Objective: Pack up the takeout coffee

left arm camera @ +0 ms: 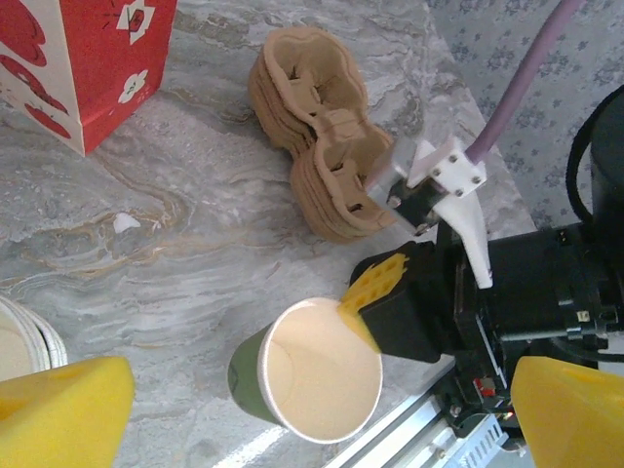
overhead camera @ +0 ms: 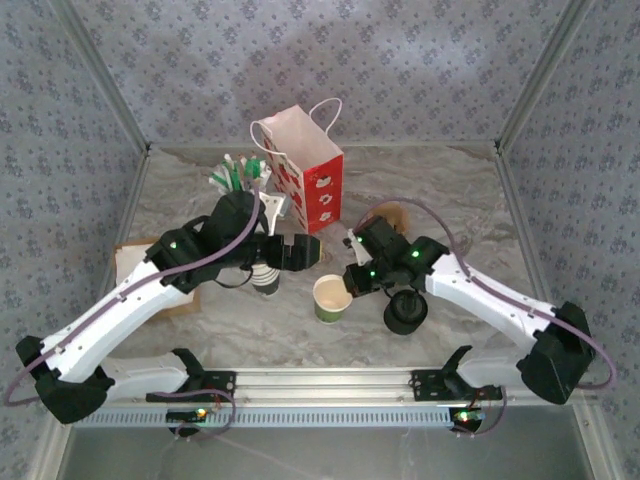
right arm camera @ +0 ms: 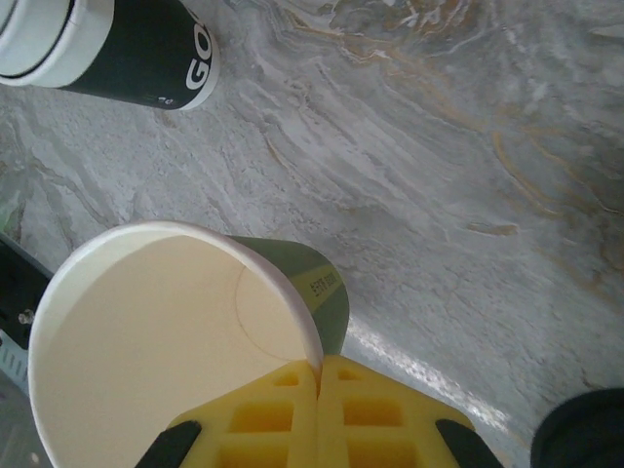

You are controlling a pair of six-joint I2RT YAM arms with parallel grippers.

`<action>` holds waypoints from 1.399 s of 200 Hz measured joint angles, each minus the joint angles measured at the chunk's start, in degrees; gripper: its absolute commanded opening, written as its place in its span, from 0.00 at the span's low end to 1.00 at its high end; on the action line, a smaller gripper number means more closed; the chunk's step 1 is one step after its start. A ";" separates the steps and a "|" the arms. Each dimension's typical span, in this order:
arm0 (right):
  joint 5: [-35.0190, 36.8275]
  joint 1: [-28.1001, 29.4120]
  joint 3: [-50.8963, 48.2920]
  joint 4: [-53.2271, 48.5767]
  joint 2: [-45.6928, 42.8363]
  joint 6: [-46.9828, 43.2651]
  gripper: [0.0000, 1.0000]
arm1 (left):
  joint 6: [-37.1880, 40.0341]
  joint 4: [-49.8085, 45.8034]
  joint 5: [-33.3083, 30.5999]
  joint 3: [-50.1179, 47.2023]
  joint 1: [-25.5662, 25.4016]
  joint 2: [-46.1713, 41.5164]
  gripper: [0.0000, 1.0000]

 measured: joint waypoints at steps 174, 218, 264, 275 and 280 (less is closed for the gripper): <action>10.80 5.77 5.53 -4.72 2.86 2.32 0.81 | -1.73 1.99 -2.73 -9.86 -0.33 -10.43 0.99; 16.96 5.57 5.64 -12.11 -6.54 5.18 1.00 | -1.70 2.05 -3.28 -9.86 -3.41 -10.36 0.99; 29.09 2.95 4.90 -21.49 -17.16 13.97 1.00 | -1.25 2.10 -5.35 -7.82 -9.51 -3.52 1.00; 29.70 1.75 3.32 -22.03 -20.33 15.02 1.00 | -1.05 2.36 -5.70 -6.58 -10.78 -1.27 1.00; 29.64 1.05 2.32 -22.21 -21.97 15.21 1.00 | -0.98 2.54 -5.84 -6.10 -11.30 -0.35 0.99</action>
